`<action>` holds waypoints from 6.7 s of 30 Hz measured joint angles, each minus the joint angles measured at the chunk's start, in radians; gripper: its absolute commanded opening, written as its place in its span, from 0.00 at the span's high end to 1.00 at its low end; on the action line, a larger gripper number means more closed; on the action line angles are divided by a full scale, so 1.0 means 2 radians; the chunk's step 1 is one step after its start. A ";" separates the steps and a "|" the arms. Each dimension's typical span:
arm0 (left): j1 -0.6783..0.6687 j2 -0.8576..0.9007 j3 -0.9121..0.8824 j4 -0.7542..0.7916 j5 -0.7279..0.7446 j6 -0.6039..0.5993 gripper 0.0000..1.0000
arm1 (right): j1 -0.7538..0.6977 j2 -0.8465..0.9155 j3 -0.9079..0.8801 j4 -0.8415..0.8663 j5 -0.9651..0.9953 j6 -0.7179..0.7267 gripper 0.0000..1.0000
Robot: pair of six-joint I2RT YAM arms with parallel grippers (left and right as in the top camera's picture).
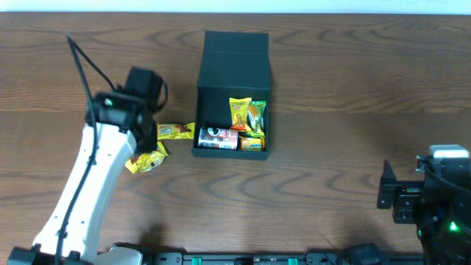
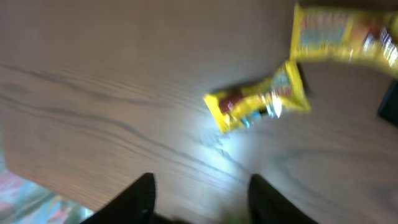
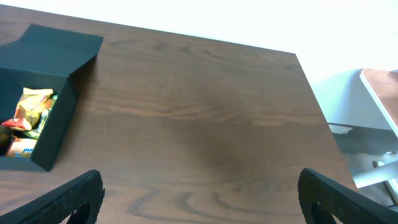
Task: Pack container
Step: 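Withdraw the left gripper and grasp the yellow Apollo packet, then carry the Apollo packet into the box and release it, then grasp the last yellow packet beside the box with the left gripper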
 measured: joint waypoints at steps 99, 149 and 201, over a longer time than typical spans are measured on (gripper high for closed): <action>-0.095 0.139 0.138 0.284 0.089 -0.082 0.94 | 0.000 0.000 0.000 0.000 0.004 0.004 0.01; 0.044 0.217 0.228 0.048 0.254 0.520 0.09 | 0.000 0.000 0.000 -0.002 0.008 0.015 0.01; 0.074 0.328 0.122 0.129 0.302 0.615 0.47 | 0.000 0.000 0.000 0.022 0.031 0.060 0.01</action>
